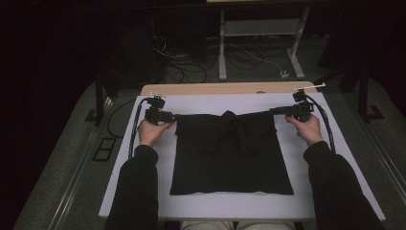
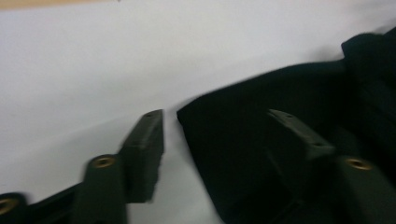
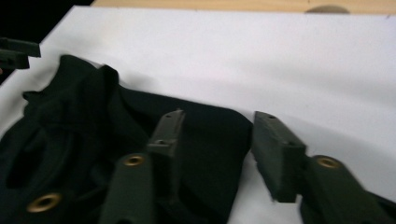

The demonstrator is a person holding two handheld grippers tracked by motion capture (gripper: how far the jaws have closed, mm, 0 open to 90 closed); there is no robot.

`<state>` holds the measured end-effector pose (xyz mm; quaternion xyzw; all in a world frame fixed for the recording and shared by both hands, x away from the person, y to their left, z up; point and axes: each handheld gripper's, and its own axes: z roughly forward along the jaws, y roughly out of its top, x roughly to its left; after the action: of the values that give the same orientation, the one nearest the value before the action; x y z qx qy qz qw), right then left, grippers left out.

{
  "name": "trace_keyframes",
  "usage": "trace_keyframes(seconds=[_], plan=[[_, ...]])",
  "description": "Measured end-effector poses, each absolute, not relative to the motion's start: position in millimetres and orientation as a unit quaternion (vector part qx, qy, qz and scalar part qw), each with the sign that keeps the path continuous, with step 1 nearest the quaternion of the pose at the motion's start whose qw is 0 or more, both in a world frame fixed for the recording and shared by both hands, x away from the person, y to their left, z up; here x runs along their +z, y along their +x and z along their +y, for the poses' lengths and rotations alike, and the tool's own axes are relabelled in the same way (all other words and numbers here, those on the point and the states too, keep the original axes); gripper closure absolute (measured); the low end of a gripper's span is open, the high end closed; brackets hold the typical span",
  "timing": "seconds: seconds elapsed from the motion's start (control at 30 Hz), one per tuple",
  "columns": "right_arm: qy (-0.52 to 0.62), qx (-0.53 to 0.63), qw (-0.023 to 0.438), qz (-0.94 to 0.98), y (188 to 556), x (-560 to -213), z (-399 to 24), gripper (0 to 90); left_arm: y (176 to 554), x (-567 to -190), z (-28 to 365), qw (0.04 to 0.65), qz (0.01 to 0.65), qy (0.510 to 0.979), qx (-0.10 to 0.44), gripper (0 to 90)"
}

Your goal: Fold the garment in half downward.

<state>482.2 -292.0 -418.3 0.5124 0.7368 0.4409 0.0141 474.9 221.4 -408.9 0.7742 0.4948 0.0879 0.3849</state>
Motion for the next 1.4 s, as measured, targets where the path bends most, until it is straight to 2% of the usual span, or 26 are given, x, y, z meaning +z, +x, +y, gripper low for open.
trace_keyframes(seconds=[0.13,0.27,0.33,0.4,0.83,1.13,1.4], plan=[[0.504,0.454,0.019,0.734,477,-407,-293,31.7,471,-399,221,0.414,0.482,0.769,0.074,24.0],[0.498,0.451,0.021,0.74,472,-398,-291,13.2,466,-392,216,0.428,0.47,0.768,0.073,8.5],[0.496,0.448,0.022,0.743,469,-394,-291,8.0,464,-389,213,0.433,0.464,0.77,0.068,2.0],[0.497,0.444,0.027,0.745,466,-390,-290,1.4,463,-387,210,0.431,0.46,0.774,0.057,0.0],[0.461,0.454,0.053,0.761,448,-365,-282,1.1,452,-370,186,0.444,0.41,0.795,0.053,0.0],[0.436,0.463,0.05,0.77,439,-357,-269,1.2,450,-375,175,0.447,0.391,0.804,0.039,0.0],[0.432,0.461,0.034,0.775,441,-365,-259,1.2,451,-380,166,0.452,0.389,0.802,0.035,0.0]])
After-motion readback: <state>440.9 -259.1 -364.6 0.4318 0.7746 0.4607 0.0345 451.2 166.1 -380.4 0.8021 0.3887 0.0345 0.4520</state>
